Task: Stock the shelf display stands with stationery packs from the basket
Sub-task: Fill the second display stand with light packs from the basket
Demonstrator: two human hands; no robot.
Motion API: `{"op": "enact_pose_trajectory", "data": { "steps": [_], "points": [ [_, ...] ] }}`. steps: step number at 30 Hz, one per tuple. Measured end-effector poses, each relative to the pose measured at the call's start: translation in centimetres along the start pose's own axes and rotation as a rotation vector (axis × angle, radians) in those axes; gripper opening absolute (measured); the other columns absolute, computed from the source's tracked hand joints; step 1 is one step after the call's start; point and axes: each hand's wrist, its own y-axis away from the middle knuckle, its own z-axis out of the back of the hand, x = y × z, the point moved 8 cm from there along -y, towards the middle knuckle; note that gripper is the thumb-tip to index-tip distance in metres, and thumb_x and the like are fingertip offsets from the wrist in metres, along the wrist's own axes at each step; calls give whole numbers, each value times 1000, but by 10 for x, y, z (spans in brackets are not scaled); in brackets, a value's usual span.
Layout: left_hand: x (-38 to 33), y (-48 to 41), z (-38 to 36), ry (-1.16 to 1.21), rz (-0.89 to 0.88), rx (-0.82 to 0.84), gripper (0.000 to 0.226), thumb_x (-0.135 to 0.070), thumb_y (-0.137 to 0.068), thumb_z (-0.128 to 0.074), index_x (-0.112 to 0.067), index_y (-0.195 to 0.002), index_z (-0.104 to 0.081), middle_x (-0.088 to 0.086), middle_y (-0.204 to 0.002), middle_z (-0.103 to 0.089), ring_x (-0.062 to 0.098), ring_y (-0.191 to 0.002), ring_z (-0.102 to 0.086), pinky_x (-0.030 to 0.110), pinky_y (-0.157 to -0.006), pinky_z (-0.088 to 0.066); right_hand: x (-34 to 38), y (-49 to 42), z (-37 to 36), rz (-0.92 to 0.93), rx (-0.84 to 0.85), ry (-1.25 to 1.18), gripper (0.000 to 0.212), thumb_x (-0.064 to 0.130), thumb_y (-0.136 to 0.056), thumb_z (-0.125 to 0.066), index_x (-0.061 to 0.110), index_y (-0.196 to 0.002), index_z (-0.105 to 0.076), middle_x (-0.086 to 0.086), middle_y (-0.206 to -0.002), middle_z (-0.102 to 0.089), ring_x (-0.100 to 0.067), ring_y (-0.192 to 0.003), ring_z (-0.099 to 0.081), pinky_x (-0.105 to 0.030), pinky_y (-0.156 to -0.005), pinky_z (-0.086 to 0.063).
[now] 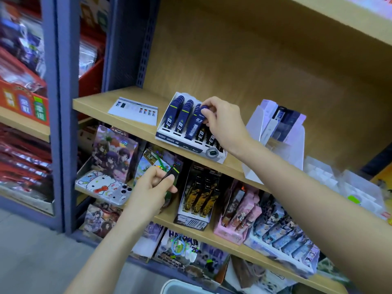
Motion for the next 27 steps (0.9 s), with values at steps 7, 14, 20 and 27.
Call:
{"op": "enact_pose_trajectory", "data": {
  "steps": [7, 14, 20, 27],
  "points": [
    [-5, 0, 3, 3, 1, -3, 19, -16, -97, -51, -10, -79, -46, -3, -64, -65, 13, -40, -25, 15, -33, -21, 2, -2, -9, -8, 128, -4, 11, 11, -95, -51, 16, -95, -60, 3, -77, -60, -21, -80, -66, -42, -80, -55],
    [-3, -3, -2, -29, 19, 7, 21, -18, -97, -51, -9, -79, -45, -2, -59, -62, 10, -36, -25, 14, -32, -19, 12, 1, -12, 107, 104, 264, 25, 18, -96, -53, 13, -118, -65, -6, -102, -55, -23, -94, -58, -29, -81, -44],
    [-2, -1, -6, -14, 49, 21, 20, -12, -99, -45, -9, -79, -46, 2, -67, -61, 10, -34, -24, 13, -32, -18, 14, 7, -8, 87, 112, 247, 24, 19, -96, -54, 8, -117, -52, -7, -100, -60, -22, -89, -56, -35, -77, -46],
    [-15, 7, -17, 41, 10, 70, 20, -14, -100, -40, -18, -81, -47, 1, -76, -60, 9, -41, -32, 16, -40, -20, 21, 58, 0, 105, 90, 151, 19, 26, -99, -44, 14, -105, -57, 3, -99, -49, -11, -86, -49, -26, -75, -39]
  ]
}}
